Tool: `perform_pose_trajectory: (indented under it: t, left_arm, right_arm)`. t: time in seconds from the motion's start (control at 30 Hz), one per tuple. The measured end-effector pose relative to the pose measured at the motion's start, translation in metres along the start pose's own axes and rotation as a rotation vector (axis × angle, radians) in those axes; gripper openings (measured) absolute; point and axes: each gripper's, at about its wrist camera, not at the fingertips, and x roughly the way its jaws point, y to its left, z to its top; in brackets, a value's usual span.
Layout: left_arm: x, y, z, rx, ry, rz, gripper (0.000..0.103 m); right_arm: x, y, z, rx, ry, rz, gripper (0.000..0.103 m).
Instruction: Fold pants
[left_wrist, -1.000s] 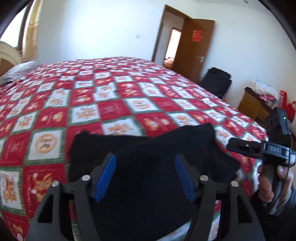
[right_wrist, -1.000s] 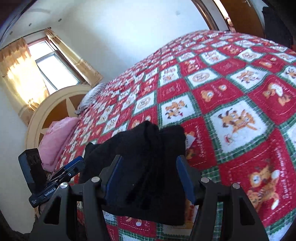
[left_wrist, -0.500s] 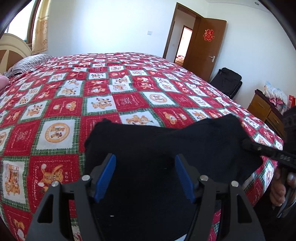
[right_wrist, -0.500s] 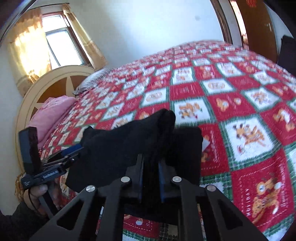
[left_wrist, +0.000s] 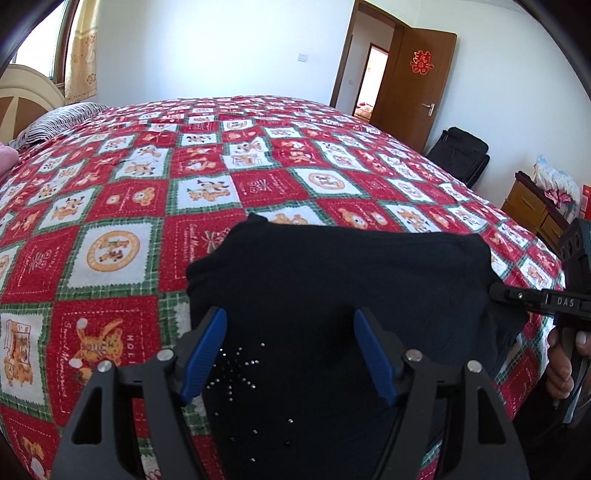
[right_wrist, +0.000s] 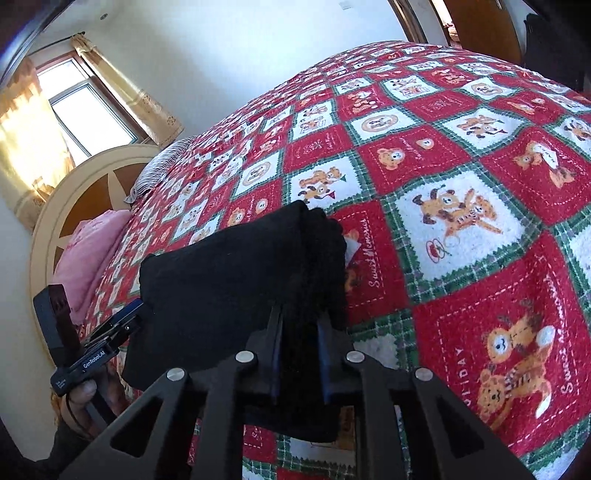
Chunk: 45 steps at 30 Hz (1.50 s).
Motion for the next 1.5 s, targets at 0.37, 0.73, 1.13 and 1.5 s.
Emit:
perform_pose_trajectory:
  t: [0.37,0.73,1.13,1.5]
  left_arm:
    - [0.0,0.001,0.001,-0.008,0.003,-0.001,0.074]
    - [0.0,0.001,-0.001,-0.01,0.007,-0.012,0.075]
    - [-0.005,-0.001,-0.006,-0.014,0.013,-0.021,0.09]
    - [-0.012,0.012,-0.014,-0.036,0.022,-0.043,0.098]
  right_arm:
    - [-0.016,0.063,0.022,-0.193,-0.148,0.002,0.042]
    - [0.012,0.042,0.018,-0.125,-0.036,-0.017,0.042]
    - [-0.01,0.036,-0.042,-0.227,-0.018,-0.05,0.042]
    - [-0.03,0.023,-0.031,-0.144,-0.087,-0.015,0.044]
